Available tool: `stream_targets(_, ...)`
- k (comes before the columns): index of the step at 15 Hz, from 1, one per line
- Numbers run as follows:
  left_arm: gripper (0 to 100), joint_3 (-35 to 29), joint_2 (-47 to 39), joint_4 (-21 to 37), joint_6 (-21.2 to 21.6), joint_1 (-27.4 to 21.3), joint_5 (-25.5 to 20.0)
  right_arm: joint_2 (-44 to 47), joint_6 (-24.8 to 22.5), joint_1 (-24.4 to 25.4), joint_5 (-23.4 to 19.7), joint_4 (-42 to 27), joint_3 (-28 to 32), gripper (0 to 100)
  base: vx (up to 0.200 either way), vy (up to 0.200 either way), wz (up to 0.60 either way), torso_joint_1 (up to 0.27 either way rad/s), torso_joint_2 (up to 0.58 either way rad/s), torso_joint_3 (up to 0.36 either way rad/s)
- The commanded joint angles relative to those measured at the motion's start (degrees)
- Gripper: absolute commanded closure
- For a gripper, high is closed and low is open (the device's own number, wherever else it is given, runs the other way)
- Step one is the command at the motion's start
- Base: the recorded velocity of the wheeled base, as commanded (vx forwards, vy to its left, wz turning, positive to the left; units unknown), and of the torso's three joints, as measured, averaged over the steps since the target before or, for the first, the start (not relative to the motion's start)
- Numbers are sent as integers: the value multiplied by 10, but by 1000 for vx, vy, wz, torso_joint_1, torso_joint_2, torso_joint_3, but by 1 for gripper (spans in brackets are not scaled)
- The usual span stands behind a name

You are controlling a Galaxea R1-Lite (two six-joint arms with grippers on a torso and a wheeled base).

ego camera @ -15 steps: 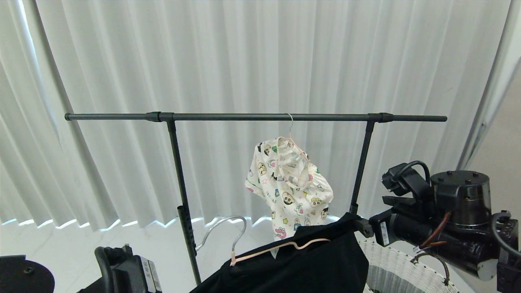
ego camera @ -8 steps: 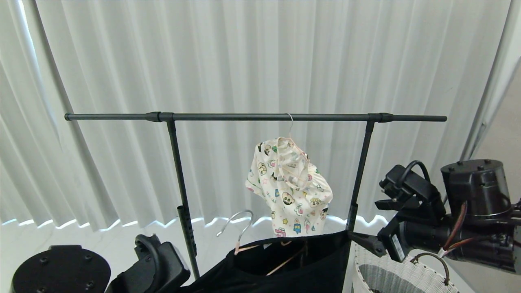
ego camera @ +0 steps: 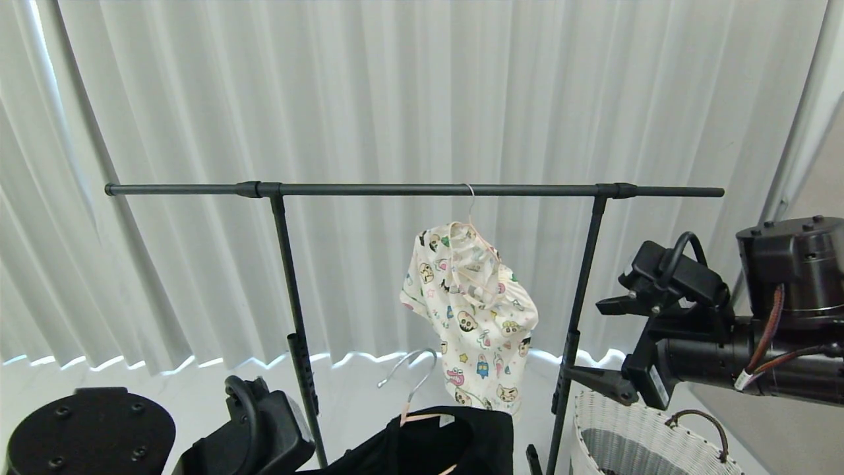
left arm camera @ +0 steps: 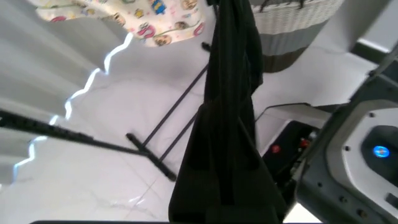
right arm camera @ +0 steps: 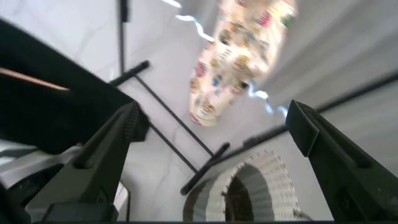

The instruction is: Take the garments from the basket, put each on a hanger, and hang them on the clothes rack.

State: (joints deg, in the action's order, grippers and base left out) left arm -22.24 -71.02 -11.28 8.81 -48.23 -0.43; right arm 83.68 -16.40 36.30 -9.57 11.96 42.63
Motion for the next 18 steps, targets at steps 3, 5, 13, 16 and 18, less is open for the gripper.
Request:
stream_targets(3, 100, 1, 19, -31, 0, 0, -12, 13, -7, 86, -12, -4, 11, 0, 0, 0, 0, 0, 0, 0)
stream_targets(5, 100, -1, 19, -52, 2, 0, -13, 28, -7, 113, -12, -4, 20, 0, 0, 0, 0, 0, 0, 0)
stream_targets(13, 100, -6, 22, -70, 61, -44, -19, 105, -65, 162, -27, -23, 65, 0, 0, 0, 0, 0, 0, 0)
stream_targets(16, 100, -11, 23, -71, 76, -49, -49, 102, -109, 159, -44, -76, 76, 0, 0, 0, 0, 0, 0, 0)
stream_targets(18, 100, -13, 24, -70, 94, -49, -58, 106, -122, 159, -63, -78, 83, 0, 0, 0, 0, 0, 0, 0)
